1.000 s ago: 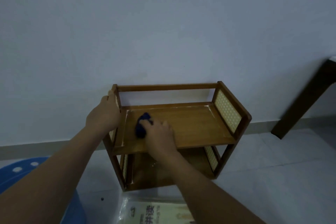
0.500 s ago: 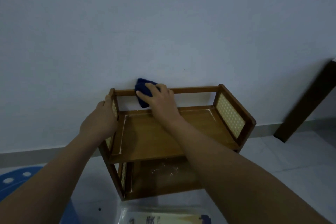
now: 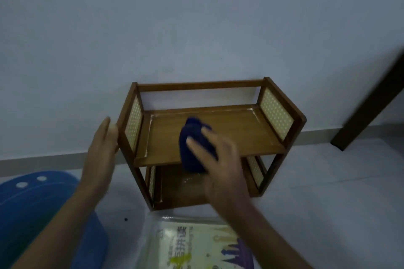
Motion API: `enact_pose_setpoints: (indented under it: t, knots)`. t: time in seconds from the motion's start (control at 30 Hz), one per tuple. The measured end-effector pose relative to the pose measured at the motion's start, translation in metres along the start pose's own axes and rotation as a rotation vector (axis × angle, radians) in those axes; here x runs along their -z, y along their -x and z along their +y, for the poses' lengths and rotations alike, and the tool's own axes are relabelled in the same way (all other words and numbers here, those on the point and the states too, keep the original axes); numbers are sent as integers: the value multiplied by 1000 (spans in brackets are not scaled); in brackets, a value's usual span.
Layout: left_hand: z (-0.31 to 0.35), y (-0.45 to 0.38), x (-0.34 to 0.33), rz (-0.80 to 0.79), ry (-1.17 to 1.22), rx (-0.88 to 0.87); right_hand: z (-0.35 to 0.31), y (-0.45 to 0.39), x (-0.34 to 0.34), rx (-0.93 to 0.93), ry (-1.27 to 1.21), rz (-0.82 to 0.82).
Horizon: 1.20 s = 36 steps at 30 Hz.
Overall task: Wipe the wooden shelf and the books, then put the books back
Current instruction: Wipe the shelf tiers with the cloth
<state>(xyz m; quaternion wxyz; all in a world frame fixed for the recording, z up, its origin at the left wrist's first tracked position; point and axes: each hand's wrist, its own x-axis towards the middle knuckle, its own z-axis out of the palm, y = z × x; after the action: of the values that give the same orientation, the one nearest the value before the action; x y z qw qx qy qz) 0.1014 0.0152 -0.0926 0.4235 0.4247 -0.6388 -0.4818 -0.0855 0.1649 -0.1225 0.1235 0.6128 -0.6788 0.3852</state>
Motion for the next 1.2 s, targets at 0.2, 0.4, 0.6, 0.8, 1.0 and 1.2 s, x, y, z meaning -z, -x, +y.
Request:
enact_pose_setpoints:
  t: [0.2,0.4,0.6,0.8,1.0,1.2]
  knots:
    - [-104,40,-36,2,-172,143,37,111,-72,-124,-29,-230]
    - [-143,15,-66,214,-37,300,177,106,-124,-530,86,-330]
    - [-158,17,-67,180,68,275,171,103,-182,-721,309,-427]
    - [-160,18,-70,231,50,240,37,76,-255,-308,70,-722]
    - [-162,17,-68,241,-14,207,157,93,-196,-314,335,-548]
    - [-165,15,-58,63,45,245,208,69,-181,-782,570,-541]
